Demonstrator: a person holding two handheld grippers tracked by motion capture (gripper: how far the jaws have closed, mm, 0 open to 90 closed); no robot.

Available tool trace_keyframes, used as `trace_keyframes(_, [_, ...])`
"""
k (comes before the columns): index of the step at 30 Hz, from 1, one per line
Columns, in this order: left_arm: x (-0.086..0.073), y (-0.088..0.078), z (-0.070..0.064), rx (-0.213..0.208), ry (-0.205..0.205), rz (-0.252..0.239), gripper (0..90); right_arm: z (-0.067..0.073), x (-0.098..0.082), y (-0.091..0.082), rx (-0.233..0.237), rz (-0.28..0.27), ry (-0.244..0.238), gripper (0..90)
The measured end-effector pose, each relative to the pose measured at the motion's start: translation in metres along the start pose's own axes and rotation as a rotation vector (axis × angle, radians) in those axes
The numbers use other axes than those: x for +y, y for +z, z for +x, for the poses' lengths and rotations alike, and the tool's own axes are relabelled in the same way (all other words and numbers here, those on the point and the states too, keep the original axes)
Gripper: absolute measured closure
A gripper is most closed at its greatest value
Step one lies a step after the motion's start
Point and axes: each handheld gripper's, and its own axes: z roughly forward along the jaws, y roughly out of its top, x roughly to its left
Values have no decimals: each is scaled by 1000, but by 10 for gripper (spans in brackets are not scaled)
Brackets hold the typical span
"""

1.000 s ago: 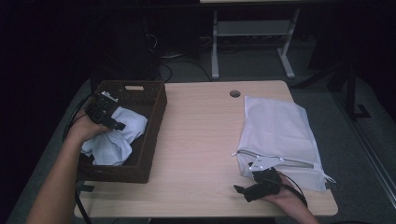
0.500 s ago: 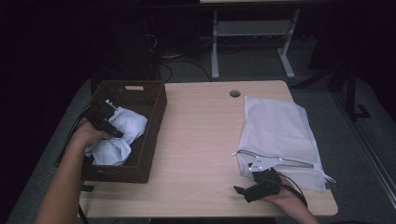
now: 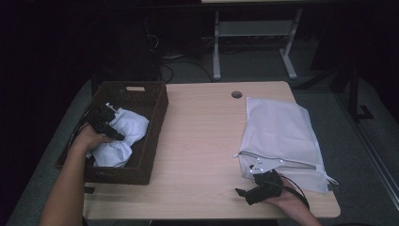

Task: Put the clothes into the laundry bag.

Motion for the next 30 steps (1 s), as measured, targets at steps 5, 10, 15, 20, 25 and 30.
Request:
trace_keyframes(5, [-2,-5,0,-48,-25,-8,593,0,0,0,0,1,-1,19])
trace_keyframes(10, [-4,-10,0,-60,-43,-18,623,0,0,-1,-1,-1,2,19])
trace_keyframes(15, [-3,-19,-4,-64,-54,-26,625,-1,0,-1,-1,-1,3,19])
trace_keyframes(20, [1,-36,-7,-58,-54,-46,624,0,0,-1,-3,-2,4,19])
trace_keyframes(25, [5,-58,-11,-57,-51,-65,623,0,0,-2,-5,-3,4,19])
trace_keyframes(30, [8,-77,-15,-59,-40,-83,623,0,1,-3,-7,-6,5,19])
